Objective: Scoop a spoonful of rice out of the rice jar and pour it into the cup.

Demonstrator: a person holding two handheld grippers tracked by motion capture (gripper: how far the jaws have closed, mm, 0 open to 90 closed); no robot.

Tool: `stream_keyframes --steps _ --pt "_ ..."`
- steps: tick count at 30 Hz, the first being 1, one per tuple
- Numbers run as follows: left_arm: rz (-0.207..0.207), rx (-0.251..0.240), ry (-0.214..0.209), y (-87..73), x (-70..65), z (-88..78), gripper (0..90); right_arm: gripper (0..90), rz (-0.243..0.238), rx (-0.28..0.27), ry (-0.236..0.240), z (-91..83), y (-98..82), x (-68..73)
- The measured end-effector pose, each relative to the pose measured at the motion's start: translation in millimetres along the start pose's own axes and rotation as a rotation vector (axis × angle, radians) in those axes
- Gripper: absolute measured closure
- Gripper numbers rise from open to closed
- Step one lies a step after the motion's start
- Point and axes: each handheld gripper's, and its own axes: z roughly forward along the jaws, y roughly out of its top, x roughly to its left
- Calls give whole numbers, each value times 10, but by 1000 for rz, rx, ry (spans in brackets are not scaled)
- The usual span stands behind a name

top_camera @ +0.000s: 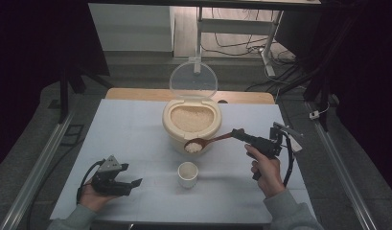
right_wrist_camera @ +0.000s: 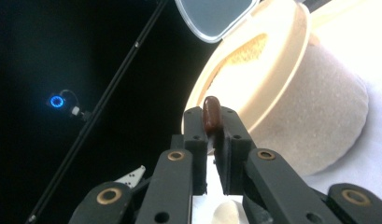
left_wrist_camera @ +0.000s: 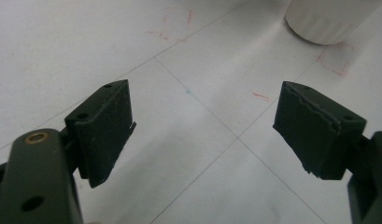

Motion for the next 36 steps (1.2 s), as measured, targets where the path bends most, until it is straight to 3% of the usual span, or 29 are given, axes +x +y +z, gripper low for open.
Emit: stream_keyframes --steps 17,36 --pt "1 1 1 -1 -3 2 190 833 -32 93 -55 88 -171 -106" --pt "1 6 2 -5 2 10 191 833 -183 142 -126 166 -189 27"
